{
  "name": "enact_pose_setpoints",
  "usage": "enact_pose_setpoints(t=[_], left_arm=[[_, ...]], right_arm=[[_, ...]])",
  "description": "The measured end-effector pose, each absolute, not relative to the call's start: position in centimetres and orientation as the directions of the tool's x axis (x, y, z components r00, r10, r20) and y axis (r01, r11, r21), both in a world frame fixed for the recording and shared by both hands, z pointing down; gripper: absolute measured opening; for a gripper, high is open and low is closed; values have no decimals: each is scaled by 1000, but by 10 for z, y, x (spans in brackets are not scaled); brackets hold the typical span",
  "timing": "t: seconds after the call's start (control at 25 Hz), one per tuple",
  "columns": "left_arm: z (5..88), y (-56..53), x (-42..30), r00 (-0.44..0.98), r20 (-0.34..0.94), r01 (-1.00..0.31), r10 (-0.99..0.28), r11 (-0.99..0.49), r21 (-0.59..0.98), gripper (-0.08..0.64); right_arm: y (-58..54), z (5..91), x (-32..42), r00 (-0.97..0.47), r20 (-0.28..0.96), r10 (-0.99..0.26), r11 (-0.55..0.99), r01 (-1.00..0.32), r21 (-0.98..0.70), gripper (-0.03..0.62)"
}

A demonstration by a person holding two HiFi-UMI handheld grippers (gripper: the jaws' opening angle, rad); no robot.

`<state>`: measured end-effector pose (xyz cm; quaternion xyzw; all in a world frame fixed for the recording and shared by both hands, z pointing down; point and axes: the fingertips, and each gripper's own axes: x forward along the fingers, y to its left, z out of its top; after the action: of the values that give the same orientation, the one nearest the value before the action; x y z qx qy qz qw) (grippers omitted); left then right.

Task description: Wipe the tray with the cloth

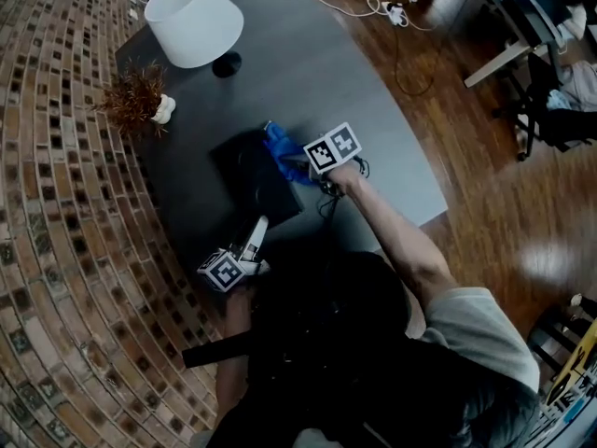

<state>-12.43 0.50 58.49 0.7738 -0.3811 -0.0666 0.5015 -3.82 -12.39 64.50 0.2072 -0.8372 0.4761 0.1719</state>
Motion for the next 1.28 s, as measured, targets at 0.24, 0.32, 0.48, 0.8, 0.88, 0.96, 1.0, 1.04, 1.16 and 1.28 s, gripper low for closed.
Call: enact_pose_setpoints(t=[0.24,0.32,0.48,0.8,0.88,0.96,1.0,1.04,1.16,1.28], left_arm=[[586,4,-121,684,306,-558,-663,-205,804,163],[588,4,-122,689,299,-556,-660,-217,803,163],[590,5,-122,688,310,-564,-656,-215,797,163],[589,8,-117,688,308,-558,-657,-208,803,163],[587,10,-115,684,310,-562,-660,-205,802,161],[585,10,-114,681,316,-568,-660,-204,797,161],[585,9,-114,680,317,-570,-661,-205,796,161],[585,6,-115,680,316,-571,-662,-209,794,161],[587,2,-115,681,314,-577,-662,-220,787,161],[589,4,-117,678,318,-579,-663,-215,786,161]], right_arm=[[4,659,-11,-808,588,-30,523,-514,-679,147],[27,662,-3,-786,617,28,557,-500,-663,147],[-29,651,10,-744,664,-74,618,-557,-555,147],[-244,648,-44,-706,586,-398,531,-698,-481,149],[-237,665,-56,-699,625,-349,554,-691,-464,149],[-222,670,-55,-716,617,-327,540,-677,-500,147],[-213,669,-52,-736,602,-310,525,-661,-537,147],[-201,668,-49,-756,588,-287,515,-639,-571,147],[-151,666,-36,-784,585,-206,532,-592,-605,147],[-94,667,-25,-786,600,-149,556,-569,-606,147]])
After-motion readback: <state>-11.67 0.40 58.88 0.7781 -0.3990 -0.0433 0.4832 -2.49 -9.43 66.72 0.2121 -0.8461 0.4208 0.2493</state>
